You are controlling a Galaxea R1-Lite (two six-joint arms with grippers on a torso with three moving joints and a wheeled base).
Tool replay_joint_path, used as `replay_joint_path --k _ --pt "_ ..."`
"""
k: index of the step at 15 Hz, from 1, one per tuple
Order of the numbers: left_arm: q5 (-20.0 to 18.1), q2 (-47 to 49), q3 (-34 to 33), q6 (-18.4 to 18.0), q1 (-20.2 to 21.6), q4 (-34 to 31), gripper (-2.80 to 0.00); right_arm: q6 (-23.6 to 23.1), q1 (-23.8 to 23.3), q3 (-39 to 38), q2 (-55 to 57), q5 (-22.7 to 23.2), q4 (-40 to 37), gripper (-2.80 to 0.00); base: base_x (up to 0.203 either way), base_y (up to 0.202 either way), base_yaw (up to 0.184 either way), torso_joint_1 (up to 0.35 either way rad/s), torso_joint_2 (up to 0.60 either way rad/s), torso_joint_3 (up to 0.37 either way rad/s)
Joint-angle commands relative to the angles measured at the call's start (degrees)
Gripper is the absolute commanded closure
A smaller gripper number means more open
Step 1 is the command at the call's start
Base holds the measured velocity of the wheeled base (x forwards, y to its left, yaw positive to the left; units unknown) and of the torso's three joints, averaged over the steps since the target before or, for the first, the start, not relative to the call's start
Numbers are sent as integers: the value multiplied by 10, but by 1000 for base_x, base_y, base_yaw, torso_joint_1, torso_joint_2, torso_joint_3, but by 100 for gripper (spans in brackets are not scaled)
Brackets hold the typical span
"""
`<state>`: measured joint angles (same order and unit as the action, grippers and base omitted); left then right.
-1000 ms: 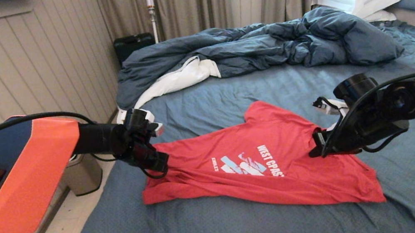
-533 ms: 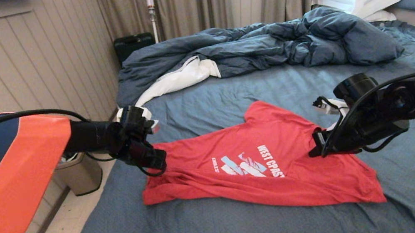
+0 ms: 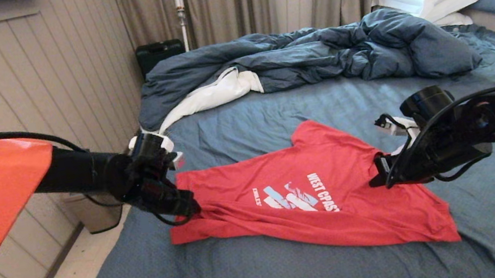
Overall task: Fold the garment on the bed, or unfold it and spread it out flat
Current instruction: Fold the red T-shirt
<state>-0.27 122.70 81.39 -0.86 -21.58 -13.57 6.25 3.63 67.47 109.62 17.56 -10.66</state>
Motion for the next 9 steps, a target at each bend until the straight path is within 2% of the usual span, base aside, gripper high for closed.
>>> replay_joint_path --k 1,2,3,9 --pt "0 -48 -72 8 -15 40 -280 1 1 -2 -4 2 -1 0 0 0 0 0 0 0" --pt "0 -59 -81 21 -22 61 -125 0 1 -3 -5 2 -1 0 0 0 0 0 0 0" --pt "0 -68 -82 27 -25 60 0 0 1 -4 -5 2 -1 0 0 0 0 0 0 0" --pt "-3 -34 -69 34 -34 64 0 1 1 -4 -5 2 -1 0 0 0 0 0 0 0"
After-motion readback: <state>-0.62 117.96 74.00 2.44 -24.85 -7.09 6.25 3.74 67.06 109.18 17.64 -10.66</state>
